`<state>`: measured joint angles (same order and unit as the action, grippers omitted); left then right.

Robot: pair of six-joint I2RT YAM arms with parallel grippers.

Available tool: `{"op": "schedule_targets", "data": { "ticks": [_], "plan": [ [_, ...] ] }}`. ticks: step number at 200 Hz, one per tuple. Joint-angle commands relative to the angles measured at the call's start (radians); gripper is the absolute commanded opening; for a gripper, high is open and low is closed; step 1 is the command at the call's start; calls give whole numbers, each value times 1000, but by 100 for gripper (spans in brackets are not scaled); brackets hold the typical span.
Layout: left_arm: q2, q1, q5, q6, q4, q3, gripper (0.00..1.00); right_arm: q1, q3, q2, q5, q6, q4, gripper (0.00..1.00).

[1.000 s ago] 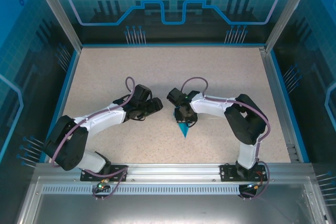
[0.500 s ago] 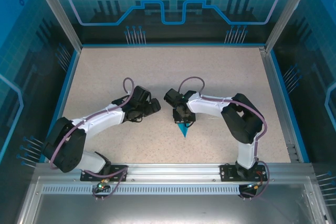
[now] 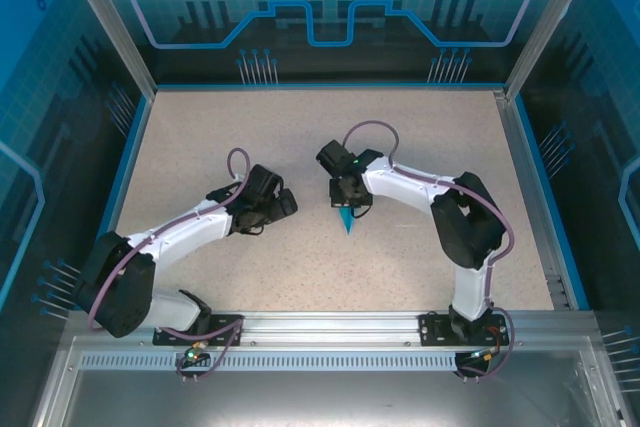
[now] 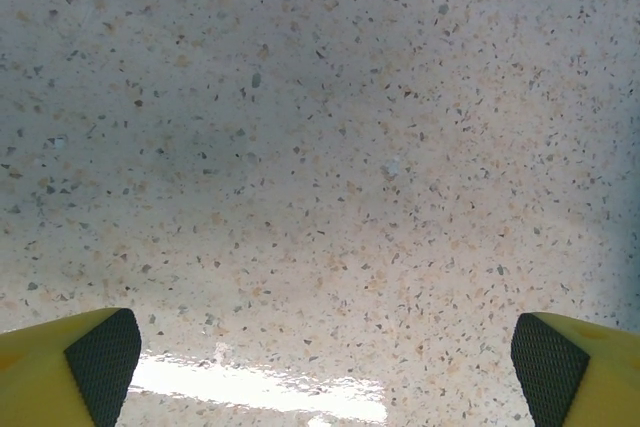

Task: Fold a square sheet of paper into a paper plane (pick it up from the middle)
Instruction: Move the paper plane to the center of the table, then reset both arms

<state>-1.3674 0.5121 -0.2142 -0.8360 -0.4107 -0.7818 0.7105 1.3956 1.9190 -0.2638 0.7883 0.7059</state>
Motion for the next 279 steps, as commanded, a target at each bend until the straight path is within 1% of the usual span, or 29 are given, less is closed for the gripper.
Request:
{"op": "schedule_targets", "data": {
  "ticks": [1, 53, 93, 122, 145, 162, 188, 204, 241, 254, 270, 279],
  "plan": [
    [16, -11, -19, 17, -29, 13, 98, -24, 46, 65, -15, -50, 15, 10],
    [11, -11, -14, 12, -27, 18, 98, -48, 108, 157, 15, -78, 30, 12],
    [10, -12, -13, 12, -27, 15, 98, -49, 110, 195, 29, -64, 34, 20],
    [10, -11, -10, 13, -30, 14, 98, -49, 108, 224, 46, -57, 30, 21],
    [11, -12, -10, 15, -35, 9, 99, -51, 116, 226, 50, -55, 38, 21],
    [15, -11, -12, 17, -46, 1, 98, -51, 129, 179, 46, -56, 44, 24],
    [32, -11, -40, 21, -89, -29, 98, -51, 153, 52, 33, -76, 57, 43],
    [45, -12, -80, 28, -122, -57, 98, -55, 164, -32, 23, -86, 66, 53],
    [80, -38, -180, 77, -166, -119, 99, -88, 98, -234, -30, -96, 34, 76],
    [95, -59, -208, 115, -166, -132, 99, -105, 52, -308, -103, -119, 22, 84],
    [120, -90, -251, 177, -148, -129, 98, -131, -23, -402, -231, -162, 2, 98],
    [143, -113, -257, 225, -112, -115, 98, -154, -76, -457, -291, -193, -22, 99]
  ]
}}
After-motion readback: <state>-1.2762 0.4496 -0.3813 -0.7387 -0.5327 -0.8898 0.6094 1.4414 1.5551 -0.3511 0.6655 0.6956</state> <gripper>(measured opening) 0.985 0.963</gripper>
